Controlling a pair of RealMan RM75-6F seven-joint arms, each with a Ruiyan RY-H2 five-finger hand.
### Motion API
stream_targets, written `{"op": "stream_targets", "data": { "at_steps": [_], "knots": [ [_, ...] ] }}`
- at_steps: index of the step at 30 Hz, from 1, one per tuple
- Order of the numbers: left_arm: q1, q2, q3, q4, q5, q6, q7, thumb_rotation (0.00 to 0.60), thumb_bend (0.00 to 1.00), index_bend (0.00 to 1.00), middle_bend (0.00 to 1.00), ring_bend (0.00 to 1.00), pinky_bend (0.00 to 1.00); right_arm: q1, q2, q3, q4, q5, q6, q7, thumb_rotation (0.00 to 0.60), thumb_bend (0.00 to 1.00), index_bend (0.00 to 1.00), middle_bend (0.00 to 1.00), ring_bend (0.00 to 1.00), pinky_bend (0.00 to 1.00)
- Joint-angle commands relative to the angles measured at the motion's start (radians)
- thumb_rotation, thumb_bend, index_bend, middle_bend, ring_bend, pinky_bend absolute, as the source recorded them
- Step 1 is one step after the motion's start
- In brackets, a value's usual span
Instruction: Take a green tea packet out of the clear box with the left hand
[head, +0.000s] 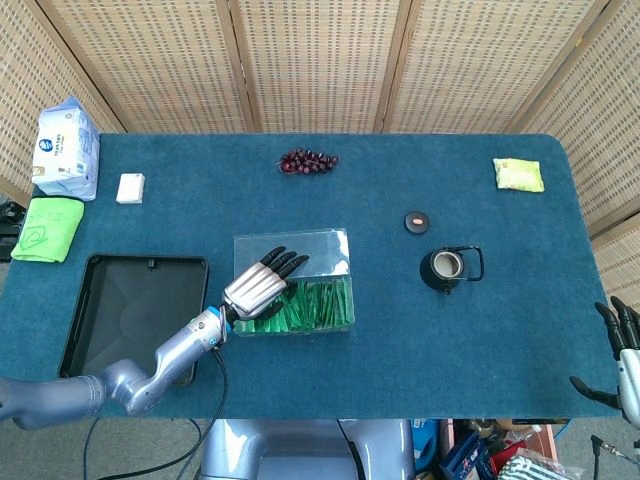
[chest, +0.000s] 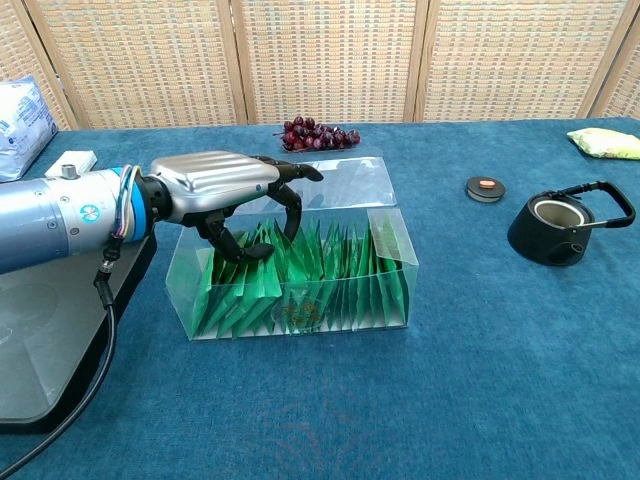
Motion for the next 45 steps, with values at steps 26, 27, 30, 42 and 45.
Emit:
{"op": "stream_targets", "data": {
  "at_steps": [26,27,30,42,45],
  "knots": [
    [0.003,0.029,-0.024,-0.044,0.006,0.026,-0.015,0.600,0.47,0.67,0.00,0.00,0.00,0.001,0.003,-0.002,-0.002,-0.005,0.000,0.008,0.600,0.00,0.00,0.00,0.00,0.00],
    [0.003,0.033,-0.026,-0.050,0.006,0.028,-0.015,0.600,0.47,0.67,0.00,0.00,0.00,0.001,0.003,-0.003,-0.002,-0.005,0.000,0.008,0.600,0.00,0.00,0.00,0.00,0.00],
    [0.005,0.056,-0.036,-0.081,0.005,0.038,-0.018,0.600,0.47,0.68,0.00,0.00,0.00,0.000,0.003,-0.003,-0.002,-0.006,0.002,0.009,0.600,0.00,0.00,0.00,0.00,0.00],
    [0.037,0.195,-0.095,-0.243,0.025,0.124,-0.069,0.600,0.47,0.68,0.00,0.00,0.00,-0.009,0.005,-0.011,-0.010,-0.030,0.023,0.007,0.600,0.00,0.00,0.00,0.00,0.00],
    [0.044,0.218,-0.101,-0.262,0.028,0.137,-0.073,0.600,0.47,0.68,0.00,0.00,0.00,-0.011,0.005,-0.012,-0.012,-0.034,0.026,0.006,0.600,0.00,0.00,0.00,0.00,0.00]
  ]
}}
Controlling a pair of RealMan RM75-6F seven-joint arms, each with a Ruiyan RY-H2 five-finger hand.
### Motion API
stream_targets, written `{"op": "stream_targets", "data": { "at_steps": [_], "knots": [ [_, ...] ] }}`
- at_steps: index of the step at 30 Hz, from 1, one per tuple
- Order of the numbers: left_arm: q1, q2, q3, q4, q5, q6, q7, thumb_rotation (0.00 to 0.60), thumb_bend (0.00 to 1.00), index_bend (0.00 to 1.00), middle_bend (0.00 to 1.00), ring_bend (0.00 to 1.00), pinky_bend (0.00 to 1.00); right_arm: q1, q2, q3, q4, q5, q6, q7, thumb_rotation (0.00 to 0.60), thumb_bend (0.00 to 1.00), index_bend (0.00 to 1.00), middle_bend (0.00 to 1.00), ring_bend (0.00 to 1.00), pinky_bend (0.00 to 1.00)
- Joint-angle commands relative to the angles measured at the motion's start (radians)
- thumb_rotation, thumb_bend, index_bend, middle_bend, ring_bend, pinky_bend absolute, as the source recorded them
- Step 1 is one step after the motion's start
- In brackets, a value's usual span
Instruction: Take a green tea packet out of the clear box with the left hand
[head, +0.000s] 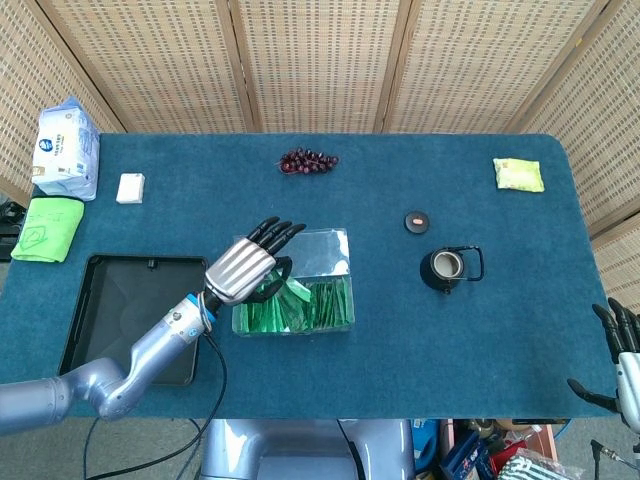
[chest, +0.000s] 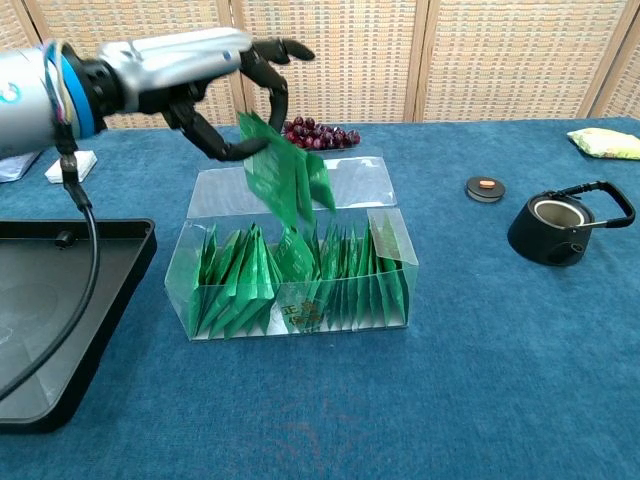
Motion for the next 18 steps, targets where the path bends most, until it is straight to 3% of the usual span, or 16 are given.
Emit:
{"op": "stream_targets", "data": {
  "at_steps": [1,10,18],
  "knots": [
    [0.010,0.023,-0.009,-0.021,0.004,0.015,-0.008,0.600,0.47,0.68,0.00,0.00,0.00,-0.001,0.000,-0.001,-0.001,-0.003,0.003,-0.001,0.600,0.00,0.00,0.00,0.00,0.00],
    [0.078,0.148,0.001,-0.076,0.038,0.086,-0.055,0.600,0.48,0.68,0.00,0.00,0.00,-0.005,-0.001,-0.009,-0.010,-0.021,0.011,-0.012,0.600,0.00,0.00,0.00,0.00,0.00],
    [0.242,0.252,0.110,0.025,0.106,0.213,-0.152,0.600,0.48,0.68,0.00,0.00,0.00,-0.006,-0.002,-0.018,-0.020,-0.045,0.017,-0.023,0.600,0.00,0.00,0.00,0.00,0.00]
  ]
}}
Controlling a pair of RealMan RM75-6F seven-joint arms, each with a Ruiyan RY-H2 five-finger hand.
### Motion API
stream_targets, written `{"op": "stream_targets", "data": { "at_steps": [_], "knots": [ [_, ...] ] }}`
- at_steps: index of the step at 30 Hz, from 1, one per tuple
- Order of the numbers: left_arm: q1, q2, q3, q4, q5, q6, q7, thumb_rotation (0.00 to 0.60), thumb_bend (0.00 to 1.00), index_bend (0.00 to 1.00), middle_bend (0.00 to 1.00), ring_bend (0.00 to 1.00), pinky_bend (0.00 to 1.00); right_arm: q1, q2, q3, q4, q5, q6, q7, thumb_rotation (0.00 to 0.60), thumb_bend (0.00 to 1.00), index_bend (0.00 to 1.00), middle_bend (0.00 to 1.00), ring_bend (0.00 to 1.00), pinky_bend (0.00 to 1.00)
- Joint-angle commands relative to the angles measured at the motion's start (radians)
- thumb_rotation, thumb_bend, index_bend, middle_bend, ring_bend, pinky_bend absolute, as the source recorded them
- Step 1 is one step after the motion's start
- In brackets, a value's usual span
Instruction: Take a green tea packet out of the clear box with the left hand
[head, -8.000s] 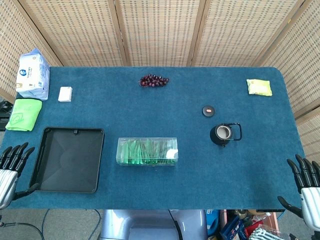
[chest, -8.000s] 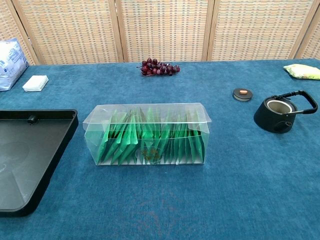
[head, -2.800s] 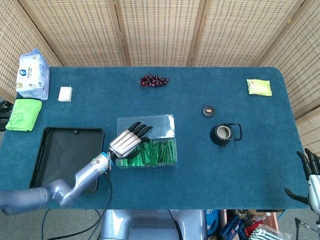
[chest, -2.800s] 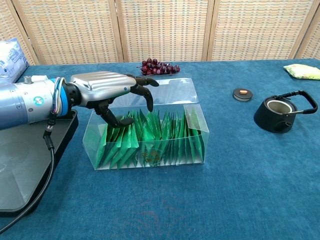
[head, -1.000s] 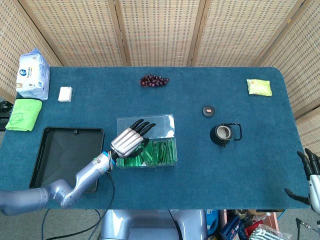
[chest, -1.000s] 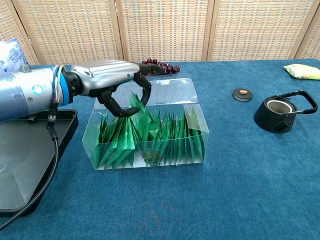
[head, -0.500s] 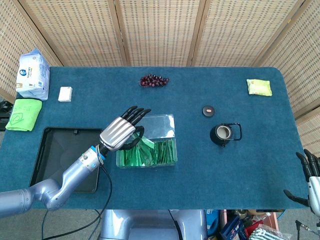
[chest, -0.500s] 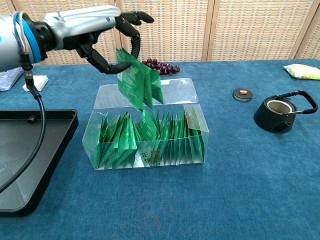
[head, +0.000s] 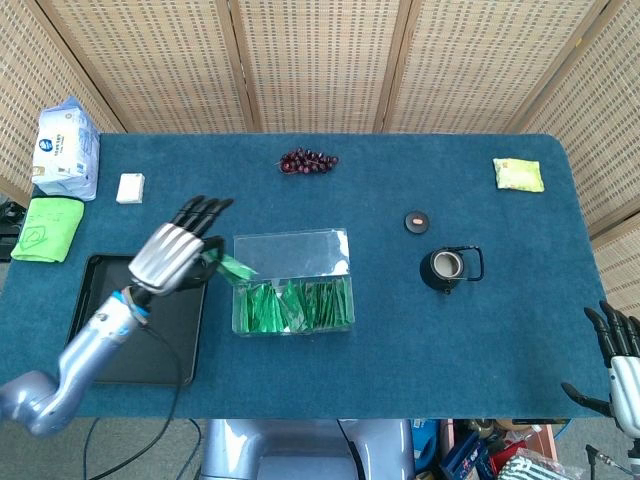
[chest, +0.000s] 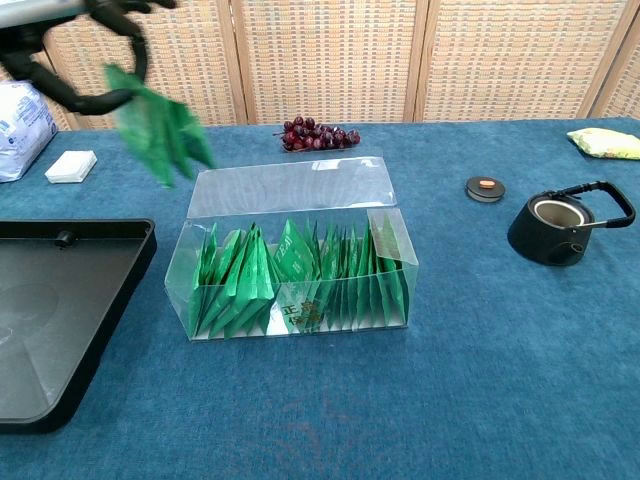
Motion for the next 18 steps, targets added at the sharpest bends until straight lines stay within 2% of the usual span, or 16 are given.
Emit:
{"op": "stream_targets", "data": {
  "at_steps": [1,6,8,13,15,17,18],
  "knots": [
    [0.082,0.034,0.060,0.079,0.032,0.066,-0.065,0.600,0.48,0.68,0.00,0.00,0.00,0.001,0.000,-0.003,-0.003,-0.007,0.000,-0.003,0.600,0.00,0.00,0.00,0.00,0.00],
    [0.197,0.043,0.137,0.210,0.031,0.112,-0.183,0.600,0.48,0.68,0.00,0.00,0.00,0.005,-0.003,-0.010,-0.008,-0.022,-0.006,-0.017,0.600,0.00,0.00,0.00,0.00,0.00],
    [0.231,0.041,0.168,0.248,0.000,0.073,-0.241,0.600,0.48,0.68,0.00,0.00,0.00,0.005,-0.005,-0.013,-0.012,-0.030,-0.006,-0.025,0.600,0.00,0.00,0.00,0.00,0.00],
    [0.255,0.040,0.186,0.261,-0.020,0.018,-0.307,0.600,0.48,0.68,0.00,0.00,0.00,0.005,-0.006,-0.013,-0.015,-0.032,-0.002,-0.028,0.600,0.00,0.00,0.00,0.00,0.00],
    [0.252,0.049,0.191,0.252,-0.035,-0.021,-0.305,0.600,0.48,0.55,0.00,0.00,0.00,0.004,-0.005,-0.014,-0.014,-0.032,-0.002,-0.026,0.600,0.00,0.00,0.00,0.00,0.00],
    [0.248,0.058,0.189,0.236,-0.054,-0.047,-0.292,0.600,0.46,0.19,0.00,0.00,0.00,0.004,-0.005,-0.014,-0.014,-0.032,-0.001,-0.024,0.600,0.00,0.00,0.00,0.00,0.00],
    [0.245,0.065,0.187,0.222,-0.073,-0.066,-0.275,0.600,0.43,0.09,0.00,0.00,0.00,0.004,-0.004,-0.014,-0.014,-0.033,-0.001,-0.023,0.600,0.00,0.00,0.00,0.00,0.00]
  ]
}}
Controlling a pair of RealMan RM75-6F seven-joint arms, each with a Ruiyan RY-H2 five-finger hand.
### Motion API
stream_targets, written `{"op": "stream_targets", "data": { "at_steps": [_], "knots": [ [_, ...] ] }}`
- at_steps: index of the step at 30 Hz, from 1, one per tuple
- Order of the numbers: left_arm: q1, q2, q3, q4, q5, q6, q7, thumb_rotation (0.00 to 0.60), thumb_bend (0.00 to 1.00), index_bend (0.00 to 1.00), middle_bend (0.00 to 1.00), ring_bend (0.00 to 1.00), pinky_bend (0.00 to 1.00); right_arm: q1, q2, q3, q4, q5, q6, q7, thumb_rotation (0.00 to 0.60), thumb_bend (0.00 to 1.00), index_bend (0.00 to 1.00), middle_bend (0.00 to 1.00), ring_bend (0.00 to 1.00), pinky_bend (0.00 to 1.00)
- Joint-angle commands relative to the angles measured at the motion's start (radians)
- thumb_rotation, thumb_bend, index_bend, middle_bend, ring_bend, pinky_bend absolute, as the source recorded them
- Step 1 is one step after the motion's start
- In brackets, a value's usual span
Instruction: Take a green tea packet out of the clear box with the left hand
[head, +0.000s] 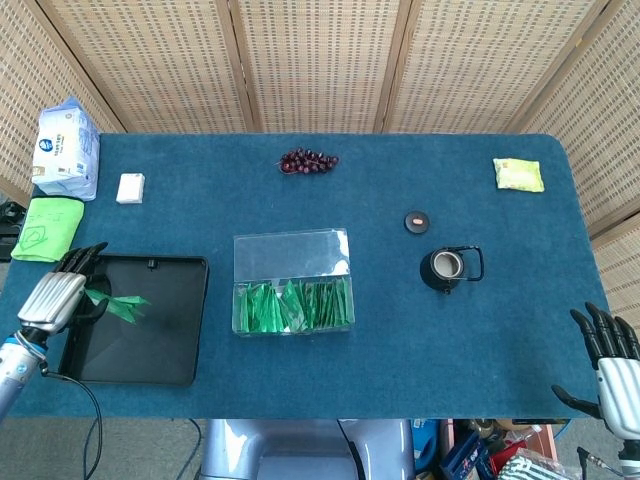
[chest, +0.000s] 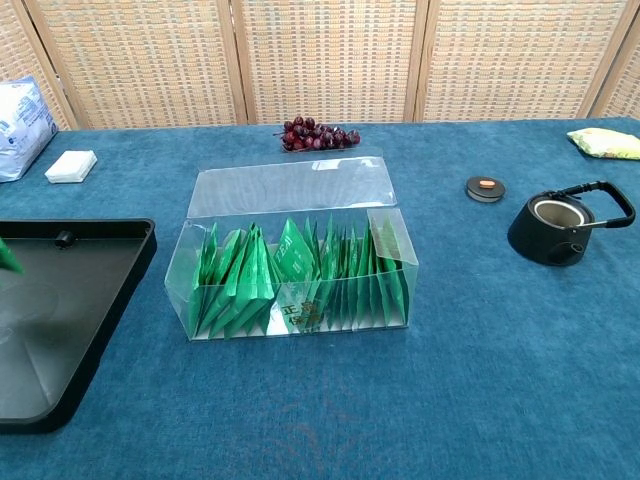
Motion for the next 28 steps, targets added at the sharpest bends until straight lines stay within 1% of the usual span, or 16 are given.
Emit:
{"op": "stream_targets", "data": {
  "at_steps": [1,2,4,6,11,14,15,16,17,20,24,28],
  "knots": [
    [-0.005,0.024,-0.001,-0.041,-0.059,-0.062,0.043,0.600,0.38,0.01,0.00,0.00,0.00,0.000,0.001,0.000,0.000,-0.002,0.002,0.002,0.600,0.00,0.00,0.00,0.00,0.00],
    [-0.007,0.029,-0.004,-0.053,-0.074,-0.070,0.056,0.600,0.33,0.00,0.00,0.00,0.00,-0.001,0.002,0.000,0.000,-0.002,0.002,0.003,0.600,0.00,0.00,0.00,0.00,0.00],
    [-0.005,0.038,-0.018,-0.081,-0.101,-0.069,0.079,0.600,0.28,0.00,0.00,0.00,0.00,-0.002,0.003,-0.001,0.000,-0.003,0.005,0.006,0.600,0.00,0.00,0.00,0.00,0.00],
    [0.009,0.038,-0.034,-0.096,-0.105,-0.031,0.088,0.600,0.26,0.00,0.00,0.00,0.00,-0.002,0.004,-0.001,0.000,-0.004,0.007,0.009,0.600,0.00,0.00,0.00,0.00,0.00],
    [0.064,0.039,-0.060,-0.128,-0.065,0.110,0.091,0.600,0.26,0.00,0.00,0.00,0.00,-0.004,0.004,-0.001,0.001,-0.007,0.013,0.010,0.600,0.00,0.00,0.00,0.00,0.00],
    [0.113,0.038,-0.066,-0.140,-0.013,0.233,0.094,0.600,0.22,0.00,0.00,0.00,0.00,-0.006,0.004,-0.001,0.001,-0.012,0.019,0.012,0.600,0.00,0.00,0.00,0.00,0.00],
    [0.140,0.033,-0.066,-0.142,0.009,0.294,0.107,0.600,0.22,0.00,0.00,0.00,0.00,-0.007,0.004,-0.001,0.003,-0.016,0.023,0.011,0.600,0.00,0.00,0.00,0.00,0.00],
    [0.149,0.030,-0.066,-0.142,0.016,0.313,0.114,0.600,0.21,0.00,0.00,0.00,0.00,-0.007,0.004,-0.001,0.004,-0.017,0.025,0.011,0.600,0.00,0.00,0.00,0.00,0.00],
    [0.171,0.026,-0.065,-0.142,0.028,0.359,0.132,0.600,0.21,0.00,0.00,0.00,0.00,-0.008,0.003,-0.001,0.005,-0.021,0.029,0.011,0.600,0.00,0.00,0.00,0.00,0.00],
    [0.235,0.023,-0.042,-0.159,0.056,0.458,0.199,0.600,0.21,0.00,0.00,0.00,0.00,-0.013,-0.003,0.002,0.015,-0.037,0.052,0.014,0.600,0.00,0.00,0.00,0.00,0.00],
    [0.297,0.019,-0.022,-0.196,0.079,0.535,0.232,0.600,0.21,0.00,0.00,0.00,0.00,-0.021,-0.019,0.011,0.034,-0.058,0.094,0.012,0.600,0.00,0.00,0.00,0.00,0.00],
    [0.324,0.007,-0.008,-0.197,0.110,0.561,0.239,0.600,0.21,0.00,0.00,0.00,0.00,-0.028,-0.033,0.016,0.051,-0.077,0.127,0.012,0.600,0.00,0.00,0.00,0.00,0.00]
  ]
}}
